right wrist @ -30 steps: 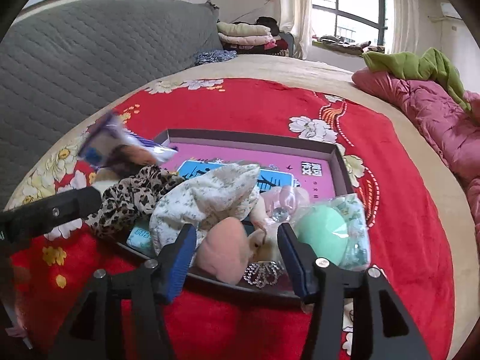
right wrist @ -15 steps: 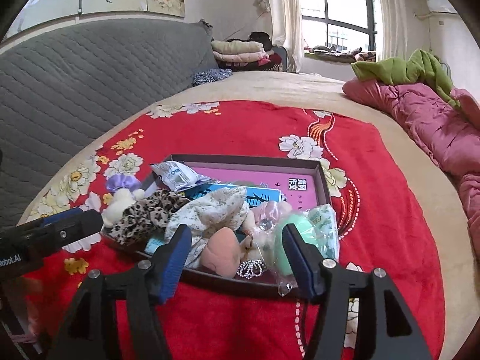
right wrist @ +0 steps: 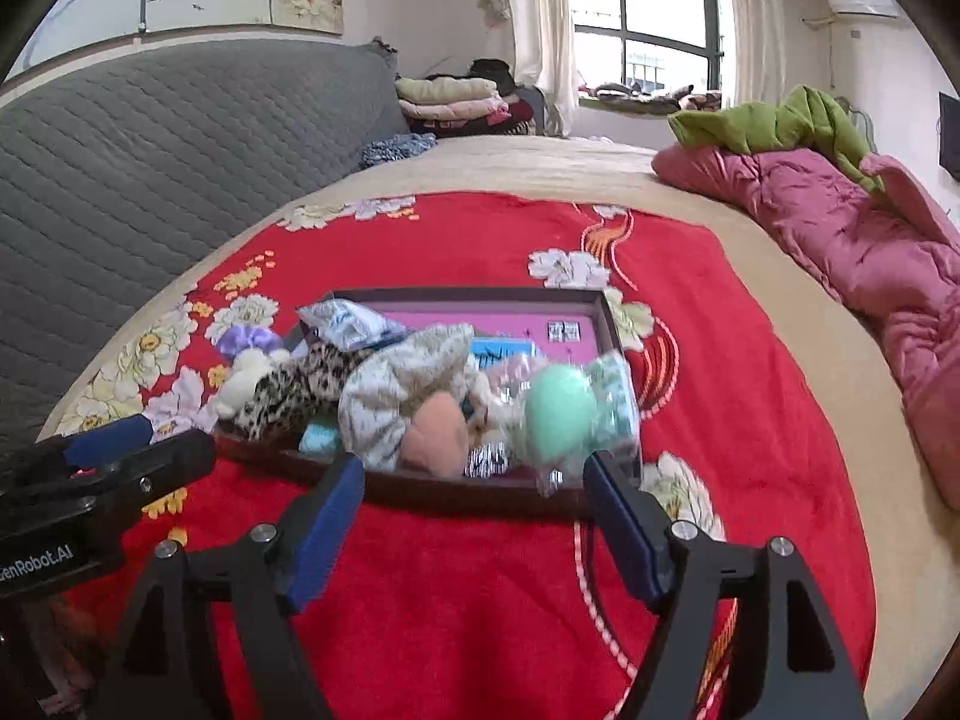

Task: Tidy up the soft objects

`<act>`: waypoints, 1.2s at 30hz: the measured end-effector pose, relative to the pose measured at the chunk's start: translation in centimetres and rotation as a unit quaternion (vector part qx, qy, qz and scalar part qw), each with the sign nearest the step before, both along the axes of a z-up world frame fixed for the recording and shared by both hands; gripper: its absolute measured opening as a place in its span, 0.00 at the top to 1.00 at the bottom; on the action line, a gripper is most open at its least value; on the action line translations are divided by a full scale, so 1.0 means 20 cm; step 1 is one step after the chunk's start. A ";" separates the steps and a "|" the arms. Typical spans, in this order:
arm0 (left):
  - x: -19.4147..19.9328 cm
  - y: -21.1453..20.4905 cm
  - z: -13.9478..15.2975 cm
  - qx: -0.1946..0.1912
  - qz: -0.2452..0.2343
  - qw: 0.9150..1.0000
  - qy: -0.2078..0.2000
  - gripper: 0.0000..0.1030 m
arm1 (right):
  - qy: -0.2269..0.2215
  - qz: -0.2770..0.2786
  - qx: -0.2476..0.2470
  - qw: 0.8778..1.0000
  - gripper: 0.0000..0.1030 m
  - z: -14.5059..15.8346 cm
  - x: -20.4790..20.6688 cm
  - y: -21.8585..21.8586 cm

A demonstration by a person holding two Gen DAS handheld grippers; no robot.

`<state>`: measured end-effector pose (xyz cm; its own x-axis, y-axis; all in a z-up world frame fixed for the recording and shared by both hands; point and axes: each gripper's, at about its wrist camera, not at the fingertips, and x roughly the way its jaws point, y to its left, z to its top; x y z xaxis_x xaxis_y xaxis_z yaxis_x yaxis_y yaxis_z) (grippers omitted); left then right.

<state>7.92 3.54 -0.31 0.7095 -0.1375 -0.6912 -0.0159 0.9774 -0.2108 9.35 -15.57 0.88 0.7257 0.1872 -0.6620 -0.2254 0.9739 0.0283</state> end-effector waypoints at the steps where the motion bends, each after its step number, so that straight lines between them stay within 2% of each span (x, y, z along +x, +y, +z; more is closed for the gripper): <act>1: -0.01 0.00 0.00 0.004 0.006 1.000 0.004 0.24 | 0.002 -0.001 -0.001 1.000 0.27 -0.01 -0.02 0.00; 5: -0.05 -0.02 -0.03 0.001 0.008 1.000 0.015 0.24 | 0.015 0.001 -0.004 1.000 0.27 -0.06 -0.11 0.01; 10: -0.11 -0.04 -0.06 0.023 0.019 0.999 0.030 0.24 | 0.017 0.005 -0.023 1.000 0.27 -0.09 -0.18 0.01; 15: -0.17 -0.05 -0.06 0.037 0.023 0.998 0.041 0.24 | 0.013 -0.004 -0.025 1.000 0.27 -0.07 -0.21 -0.03; 22: -0.22 -0.05 -0.03 0.036 0.036 0.998 0.044 0.24 | 0.005 -0.011 -0.023 1.000 0.27 -0.03 -0.28 -0.04; 24: -0.23 -0.06 -0.03 0.028 0.033 0.998 0.044 0.24 | 0.005 -0.007 -0.022 1.000 0.27 -0.03 -0.29 -0.04; 36: -0.21 -0.08 -0.12 0.046 0.037 0.996 0.063 0.24 | 0.016 -0.014 -0.016 1.000 0.27 -0.08 -0.29 -0.05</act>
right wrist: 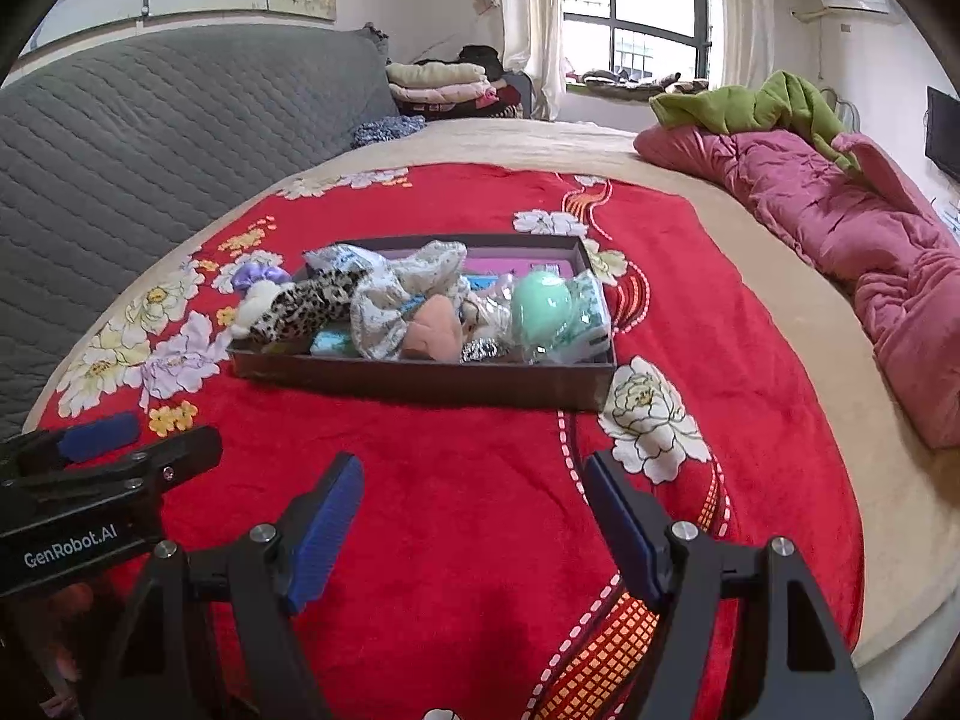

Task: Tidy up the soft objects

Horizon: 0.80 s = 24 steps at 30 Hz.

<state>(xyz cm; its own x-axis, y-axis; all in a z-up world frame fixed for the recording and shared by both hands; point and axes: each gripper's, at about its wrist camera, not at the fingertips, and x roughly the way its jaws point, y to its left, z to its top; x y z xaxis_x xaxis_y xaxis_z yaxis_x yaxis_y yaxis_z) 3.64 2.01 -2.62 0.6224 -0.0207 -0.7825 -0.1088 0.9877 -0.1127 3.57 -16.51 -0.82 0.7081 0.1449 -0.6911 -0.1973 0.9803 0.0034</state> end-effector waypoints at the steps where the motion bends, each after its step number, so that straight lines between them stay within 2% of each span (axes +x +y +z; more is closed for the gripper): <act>1: 0.00 0.00 -0.01 0.000 0.001 1.000 0.003 0.24 | 0.002 0.000 -0.002 1.000 0.27 -0.01 0.00 0.00; 24: 0.02 -0.01 -0.07 0.002 -0.001 1.000 0.009 0.24 | 0.007 -0.008 -0.002 1.000 0.27 -0.07 0.02 -0.01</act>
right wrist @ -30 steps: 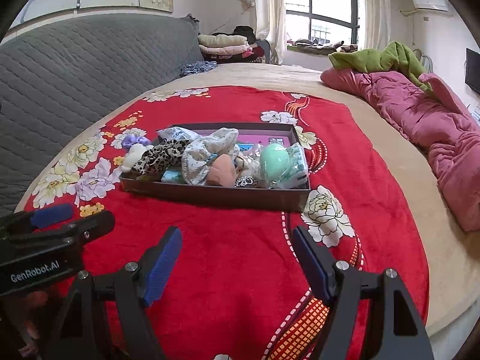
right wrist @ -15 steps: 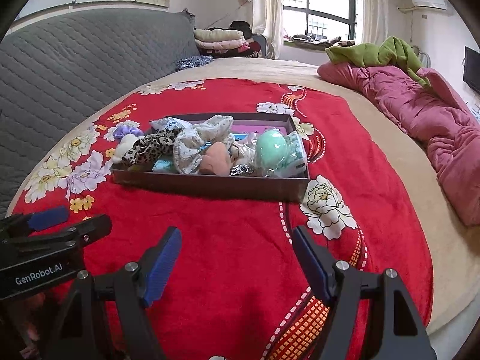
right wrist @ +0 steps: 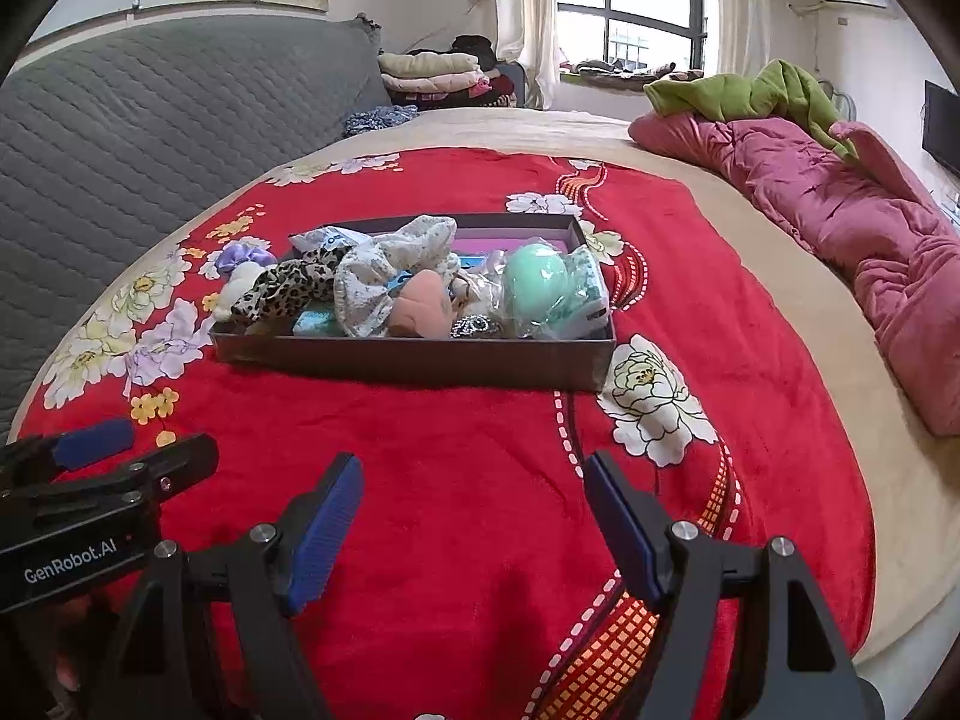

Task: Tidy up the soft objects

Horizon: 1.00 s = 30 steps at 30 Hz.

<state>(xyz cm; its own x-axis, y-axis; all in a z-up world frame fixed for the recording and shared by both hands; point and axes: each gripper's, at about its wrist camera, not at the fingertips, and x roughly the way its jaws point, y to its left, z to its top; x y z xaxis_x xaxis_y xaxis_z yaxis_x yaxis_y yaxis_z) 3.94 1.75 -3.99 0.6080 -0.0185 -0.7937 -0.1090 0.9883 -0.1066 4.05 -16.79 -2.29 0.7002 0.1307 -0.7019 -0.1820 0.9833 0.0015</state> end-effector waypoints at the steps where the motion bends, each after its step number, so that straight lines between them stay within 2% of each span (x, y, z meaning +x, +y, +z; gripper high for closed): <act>1: 0.00 0.00 0.00 0.001 0.000 1.000 0.001 0.24 | 0.000 -0.001 0.000 1.000 0.27 0.00 0.00 0.00; 30: 0.01 0.00 -0.03 0.005 -0.005 1.000 0.018 0.24 | 0.010 -0.003 -0.006 1.000 0.27 -0.03 0.01 0.00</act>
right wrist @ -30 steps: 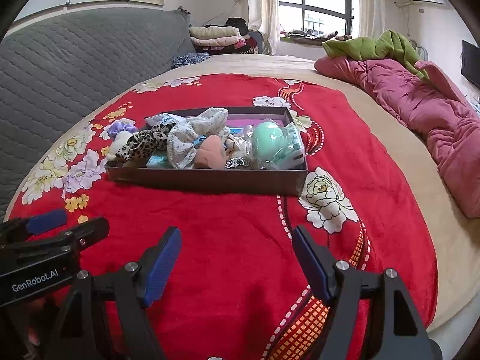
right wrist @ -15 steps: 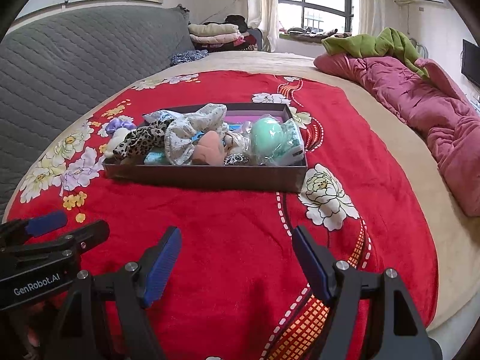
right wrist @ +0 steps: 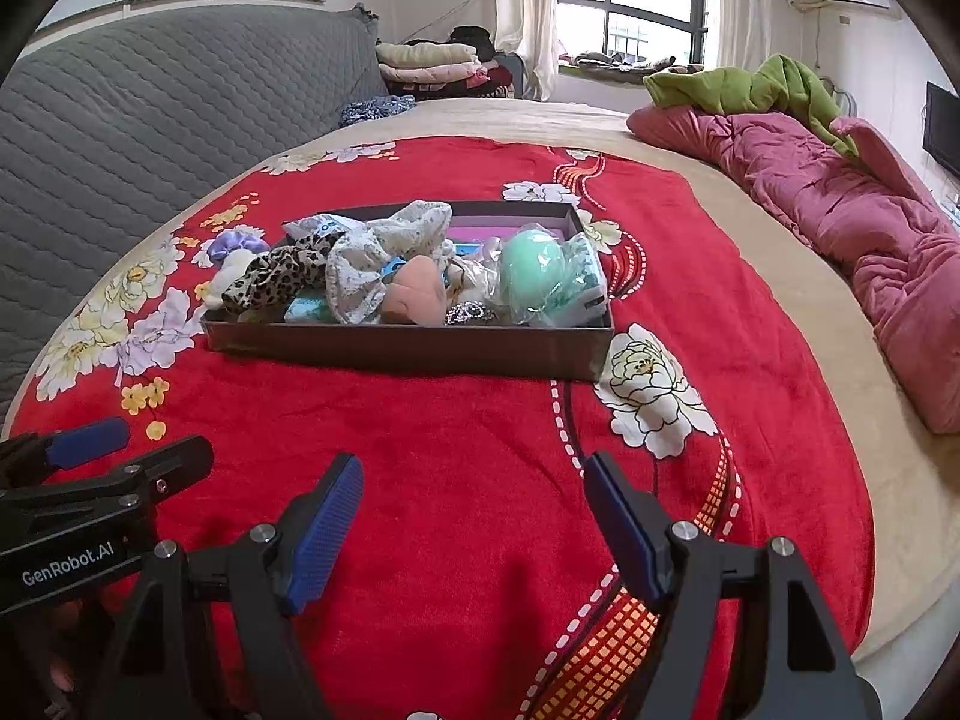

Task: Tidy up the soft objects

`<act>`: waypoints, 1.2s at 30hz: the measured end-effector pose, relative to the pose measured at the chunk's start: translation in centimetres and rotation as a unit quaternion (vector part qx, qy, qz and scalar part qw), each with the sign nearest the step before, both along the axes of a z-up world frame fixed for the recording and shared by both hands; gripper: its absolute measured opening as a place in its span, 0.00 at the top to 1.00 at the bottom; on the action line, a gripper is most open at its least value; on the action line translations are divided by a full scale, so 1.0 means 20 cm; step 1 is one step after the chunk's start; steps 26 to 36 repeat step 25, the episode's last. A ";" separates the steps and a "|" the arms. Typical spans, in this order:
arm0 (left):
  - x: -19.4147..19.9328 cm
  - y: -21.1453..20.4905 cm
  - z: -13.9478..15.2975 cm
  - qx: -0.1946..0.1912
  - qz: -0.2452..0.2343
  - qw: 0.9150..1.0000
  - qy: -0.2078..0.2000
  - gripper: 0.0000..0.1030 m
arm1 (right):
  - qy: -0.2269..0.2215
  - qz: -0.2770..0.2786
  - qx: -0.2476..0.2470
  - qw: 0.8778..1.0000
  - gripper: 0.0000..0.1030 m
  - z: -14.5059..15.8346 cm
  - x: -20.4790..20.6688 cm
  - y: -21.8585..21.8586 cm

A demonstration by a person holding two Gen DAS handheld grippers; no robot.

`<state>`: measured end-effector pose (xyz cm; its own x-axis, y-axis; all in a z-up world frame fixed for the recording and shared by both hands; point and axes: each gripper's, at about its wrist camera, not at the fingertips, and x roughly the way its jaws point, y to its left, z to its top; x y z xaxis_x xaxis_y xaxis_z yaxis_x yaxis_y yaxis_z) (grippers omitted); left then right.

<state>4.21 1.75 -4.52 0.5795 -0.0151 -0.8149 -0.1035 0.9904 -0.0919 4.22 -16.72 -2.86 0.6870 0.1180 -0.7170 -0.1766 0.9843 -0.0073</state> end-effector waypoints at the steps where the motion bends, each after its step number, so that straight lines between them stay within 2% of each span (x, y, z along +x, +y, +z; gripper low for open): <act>1: 0.00 0.00 0.00 0.001 -0.001 1.000 0.000 0.24 | 0.000 0.000 0.000 1.000 0.27 0.00 0.00 0.00; 13: 0.00 -0.02 -0.01 -0.002 -0.005 1.000 0.000 0.24 | 0.001 -0.003 -0.003 1.000 0.27 -0.01 0.00 -0.01; 22: 0.01 -0.03 -0.02 -0.028 -0.017 0.999 -0.005 0.24 | 0.005 -0.004 -0.004 1.000 0.27 -0.01 0.00 -0.02; 36: 0.02 -0.03 -0.02 -0.024 -0.016 1.000 -0.009 0.24 | 0.010 -0.008 0.000 1.000 0.27 -0.02 0.01 -0.03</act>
